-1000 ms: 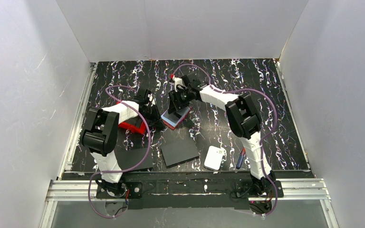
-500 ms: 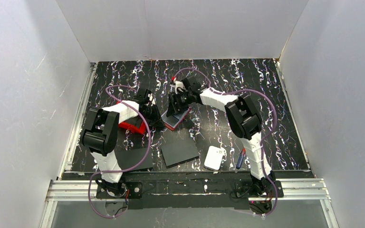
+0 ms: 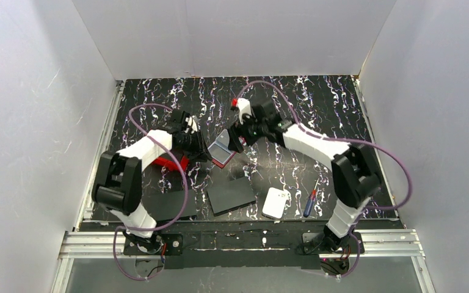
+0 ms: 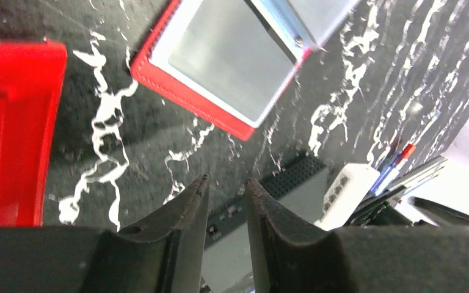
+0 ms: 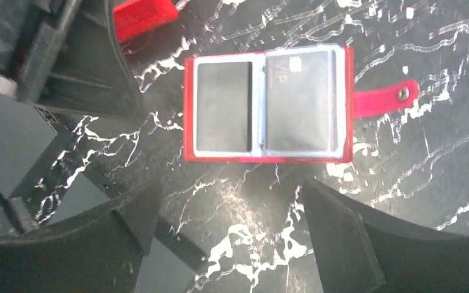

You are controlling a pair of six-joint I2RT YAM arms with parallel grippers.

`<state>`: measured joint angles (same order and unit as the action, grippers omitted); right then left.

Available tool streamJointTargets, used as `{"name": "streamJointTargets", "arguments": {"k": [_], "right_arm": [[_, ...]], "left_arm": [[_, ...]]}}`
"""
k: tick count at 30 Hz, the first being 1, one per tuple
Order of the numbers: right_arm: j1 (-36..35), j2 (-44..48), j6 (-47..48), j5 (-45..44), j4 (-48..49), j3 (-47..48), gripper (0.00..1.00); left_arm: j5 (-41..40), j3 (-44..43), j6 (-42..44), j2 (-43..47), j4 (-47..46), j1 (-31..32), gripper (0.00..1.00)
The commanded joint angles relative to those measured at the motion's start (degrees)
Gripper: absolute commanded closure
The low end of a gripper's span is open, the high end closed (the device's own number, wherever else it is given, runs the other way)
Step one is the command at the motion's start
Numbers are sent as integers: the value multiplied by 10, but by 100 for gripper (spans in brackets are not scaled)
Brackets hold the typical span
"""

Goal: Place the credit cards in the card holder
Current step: Insert the credit card into the card slot, then close the card holder at the center of the board.

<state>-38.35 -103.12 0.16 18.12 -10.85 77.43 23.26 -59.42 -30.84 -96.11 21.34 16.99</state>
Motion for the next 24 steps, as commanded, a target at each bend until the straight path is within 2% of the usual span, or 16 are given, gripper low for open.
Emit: {"name": "streamJointTargets", "arguments": {"k": [1, 3, 5, 7, 10, 12, 16, 24], "right_arm": [[-21, 50, 76, -22, 201, -105, 8], [-22, 40, 50, -76, 204, -97, 8], [-4, 19, -23, -116, 165, -59, 7], [25, -4, -105, -99, 148, -34, 8], [60, -30, -189, -44, 198, -40, 11], [67, -59, -193, -35, 209, -30, 13], [73, -142, -188, -15, 175, 46, 30], [73, -200, -178, -59, 194, 72, 41]], "left_arm": [[5, -45, 38, 141, 122, -1, 63], [0, -53, 42, 171, 148, -3, 59], [5, -51, 41, 205, 161, -3, 56], [23, -38, 32, 232, 160, -4, 55], [73, -15, 11, 257, 146, -3, 54], [96, 2, -3, 274, 132, -3, 54], [115, 22, -12, 310, 122, -3, 53], [126, 42, -19, 349, 125, -3, 53]]}}
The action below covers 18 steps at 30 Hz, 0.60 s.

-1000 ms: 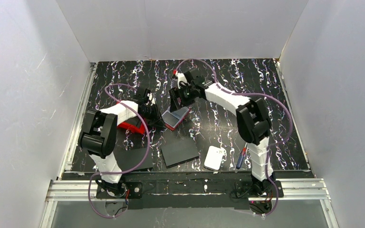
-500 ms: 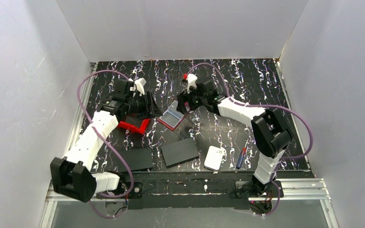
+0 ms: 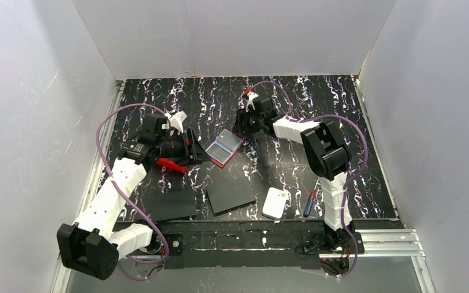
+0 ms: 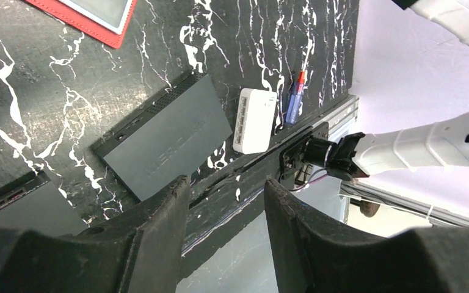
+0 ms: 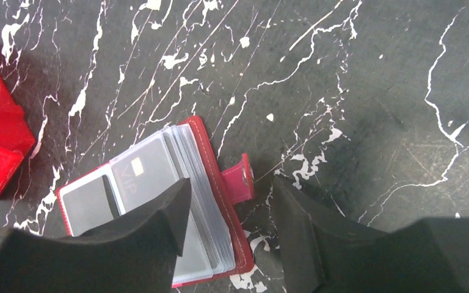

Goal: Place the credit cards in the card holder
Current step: Close the card holder at the center of the board.

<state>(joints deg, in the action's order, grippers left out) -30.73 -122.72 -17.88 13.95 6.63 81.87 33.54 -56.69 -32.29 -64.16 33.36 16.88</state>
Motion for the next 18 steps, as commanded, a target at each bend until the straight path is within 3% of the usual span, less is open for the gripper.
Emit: {"name": "streamJointTargets", "arguments": {"k": [1, 3, 8, 12, 18], "right_arm": [[-3, -7, 4, -14, 21, 27, 45], [-4, -12, 7, 6, 23, 31, 54], [-4, 9, 57, 65, 85, -6, 63], [-4, 15, 107, 82, 77, 9, 96], [-5, 51, 169, 60, -25, 72, 99]], "left_arm": [[24, 18, -5, 31, 6, -2, 53], [23, 24, -5, 34, 5, -3, 54], [23, 32, -4, 33, 2, -2, 54], [19, 40, -7, 46, -5, -2, 54], [7, 62, -9, 56, -11, -2, 54]]}}
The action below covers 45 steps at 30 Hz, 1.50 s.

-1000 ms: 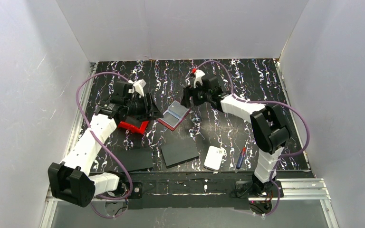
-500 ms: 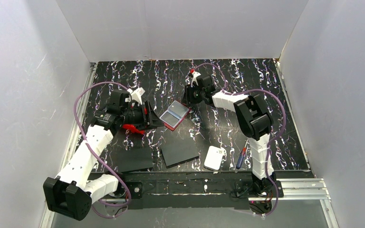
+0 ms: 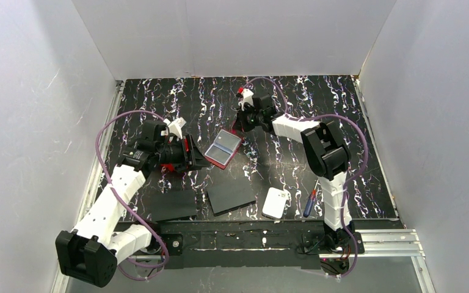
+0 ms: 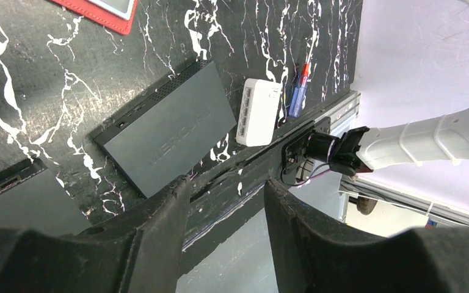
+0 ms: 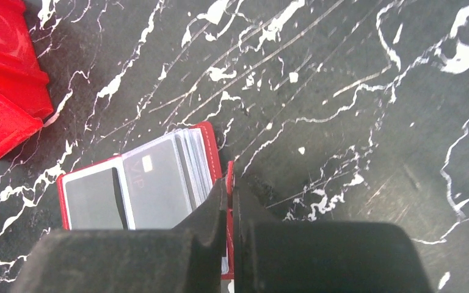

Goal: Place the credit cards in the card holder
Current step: Close the card holder at the center of the board.

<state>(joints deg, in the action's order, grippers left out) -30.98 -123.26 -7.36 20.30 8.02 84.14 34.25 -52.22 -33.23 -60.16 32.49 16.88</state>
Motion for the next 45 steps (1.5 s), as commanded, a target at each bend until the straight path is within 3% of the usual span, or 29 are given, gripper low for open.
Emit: {"name": "streamJointTargets", "arguments": {"k": [1, 5, 9, 13, 17, 20, 30, 34, 39, 45], "right_arm": [[-4, 68, 70, -17, -51, 53, 99], [-37, 93, 127, -86, -116, 66, 99], [-98, 110, 167, -219, -157, 65, 99], [-167, 136, 196, -350, -148, 32, 99], [-225, 156, 209, -386, -127, -13, 96], [-243, 157, 173, -348, -130, -33, 93], [-193, 133, -125, 16, 20, -113, 45], [-159, 147, -182, 106, 29, -117, 37], [-158, 217, -79, 107, -121, -86, 23], [-147, 256, 2, -46, -168, -99, 8]], "left_arm": [[-1, 21, -1, 14, -5, -2, 54], [0, 32, -11, 12, -32, -2, 54], [-1, 23, -9, -1, -35, -2, 55], [-27, 22, -9, 6, -29, -2, 56], [-84, 38, -27, 42, -24, -2, 58], [-133, 54, -40, 81, -17, -3, 57], [-176, 53, -35, 112, 6, -5, 56], [-181, 43, -25, 111, 14, -5, 55], [-168, 43, -27, 101, 2, -6, 54], [-152, 41, -31, 85, -13, -6, 54]]}}
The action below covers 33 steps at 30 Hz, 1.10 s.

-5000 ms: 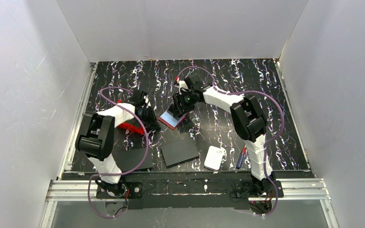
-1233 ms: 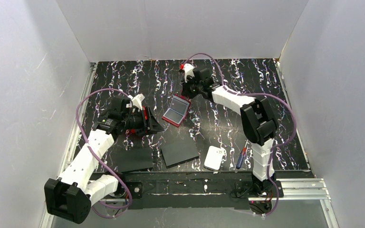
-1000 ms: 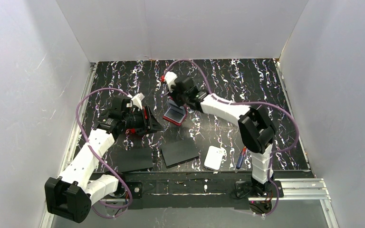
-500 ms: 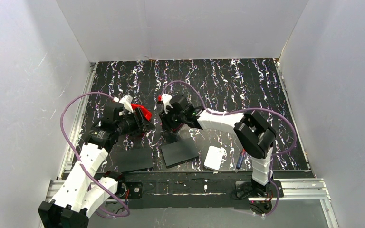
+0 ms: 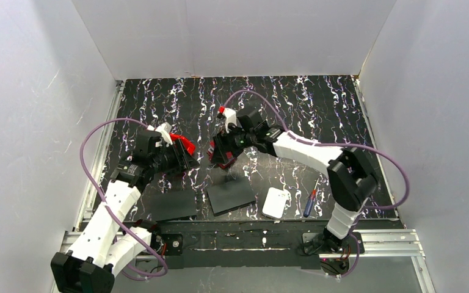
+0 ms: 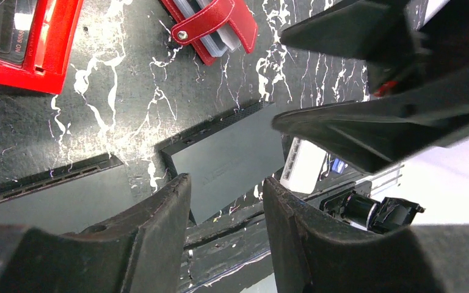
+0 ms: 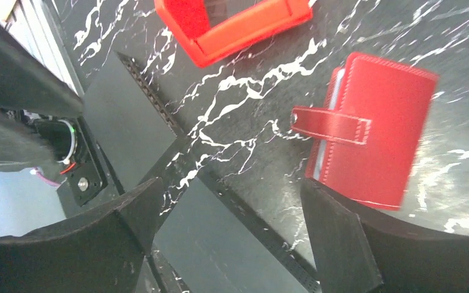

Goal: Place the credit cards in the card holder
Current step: Close the card holder at the center of the board.

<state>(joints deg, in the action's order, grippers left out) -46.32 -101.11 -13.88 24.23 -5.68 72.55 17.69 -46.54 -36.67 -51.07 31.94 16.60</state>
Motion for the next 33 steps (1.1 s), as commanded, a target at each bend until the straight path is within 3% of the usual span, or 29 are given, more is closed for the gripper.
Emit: {"name": "streamJointTargets", "arguments": {"k": [1, 5, 8, 14, 19, 23, 26, 29, 33], "right_arm": [[7, 29, 90, -107, -21, 8, 7], [-6, 1, 184, -159, 29, -18, 9], [-22, 0, 243, -179, 124, -63, 9], [-81, -35, 309, -254, 139, -68, 13], [-128, -82, 331, -388, 156, -76, 17], [-138, -114, 325, -455, 176, -83, 19], [-138, -131, 315, -488, 185, -86, 26], [-138, -130, 302, -500, 206, -102, 29], [-138, -114, 290, -432, 167, -87, 29]], "left_arm": [[16, -17, 2, -8, -8, -3, 54], [24, -20, 1, -10, -5, -2, 54], [22, -18, 2, -2, 1, -3, 54], [17, -16, 4, 6, 5, -3, 54], [17, -14, 5, 6, 3, -3, 54], [4, -13, 11, 12, 12, -3, 54], [-12, -19, 18, 16, 26, -3, 54], [-21, -20, 24, 21, 34, -3, 53], [-19, -16, 23, 21, 31, -4, 53]]}}
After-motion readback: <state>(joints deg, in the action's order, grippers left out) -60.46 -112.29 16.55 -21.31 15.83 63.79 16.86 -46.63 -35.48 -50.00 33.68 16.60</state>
